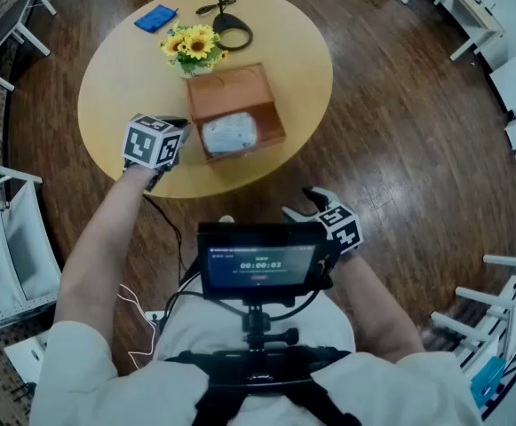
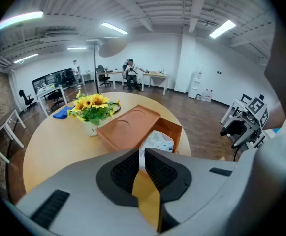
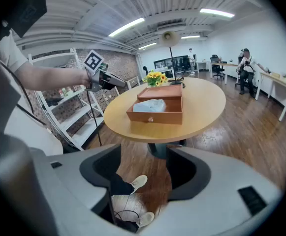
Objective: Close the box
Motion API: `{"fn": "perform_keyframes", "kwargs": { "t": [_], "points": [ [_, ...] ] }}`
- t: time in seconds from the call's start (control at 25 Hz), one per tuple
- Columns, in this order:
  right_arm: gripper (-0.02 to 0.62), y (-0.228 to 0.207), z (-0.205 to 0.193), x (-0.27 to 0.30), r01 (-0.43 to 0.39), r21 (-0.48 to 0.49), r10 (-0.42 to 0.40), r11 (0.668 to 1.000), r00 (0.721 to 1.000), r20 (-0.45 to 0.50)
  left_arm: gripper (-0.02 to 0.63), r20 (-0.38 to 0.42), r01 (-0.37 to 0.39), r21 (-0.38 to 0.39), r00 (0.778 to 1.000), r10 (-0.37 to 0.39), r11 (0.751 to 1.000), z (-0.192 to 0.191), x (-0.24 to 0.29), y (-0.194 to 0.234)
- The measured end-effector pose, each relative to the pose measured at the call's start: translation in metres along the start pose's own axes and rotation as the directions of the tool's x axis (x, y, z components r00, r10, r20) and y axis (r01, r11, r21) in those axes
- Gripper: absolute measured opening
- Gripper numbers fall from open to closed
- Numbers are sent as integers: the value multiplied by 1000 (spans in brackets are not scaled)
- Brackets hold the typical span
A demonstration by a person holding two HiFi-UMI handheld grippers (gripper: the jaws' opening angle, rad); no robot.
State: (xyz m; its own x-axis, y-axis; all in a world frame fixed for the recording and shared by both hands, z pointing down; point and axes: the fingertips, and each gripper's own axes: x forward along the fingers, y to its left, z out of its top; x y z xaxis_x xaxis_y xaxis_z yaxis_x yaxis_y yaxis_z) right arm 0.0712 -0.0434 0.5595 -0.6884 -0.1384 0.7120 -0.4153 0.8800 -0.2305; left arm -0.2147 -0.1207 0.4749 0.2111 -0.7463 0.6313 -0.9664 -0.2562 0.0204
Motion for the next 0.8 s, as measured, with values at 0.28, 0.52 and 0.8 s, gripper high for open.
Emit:
{"fn": "perform_keyframes", "kwargs": {
  "t": [0.28,0.52,0.8],
  "points": [
    [299,2,30,42,36,27,-36,999,999,-2,25,-101,172,83,981,-164,982,26,65,17],
    [298,-2,51,78,109,83,-112,991,993,34,0,-211,304,193,942,-263,933,32,105,22],
    [234,-9,53,111,200,168,-210,965,977,45,0,-333,412,215,883,-330,886,14,134,21]
  ]
}}
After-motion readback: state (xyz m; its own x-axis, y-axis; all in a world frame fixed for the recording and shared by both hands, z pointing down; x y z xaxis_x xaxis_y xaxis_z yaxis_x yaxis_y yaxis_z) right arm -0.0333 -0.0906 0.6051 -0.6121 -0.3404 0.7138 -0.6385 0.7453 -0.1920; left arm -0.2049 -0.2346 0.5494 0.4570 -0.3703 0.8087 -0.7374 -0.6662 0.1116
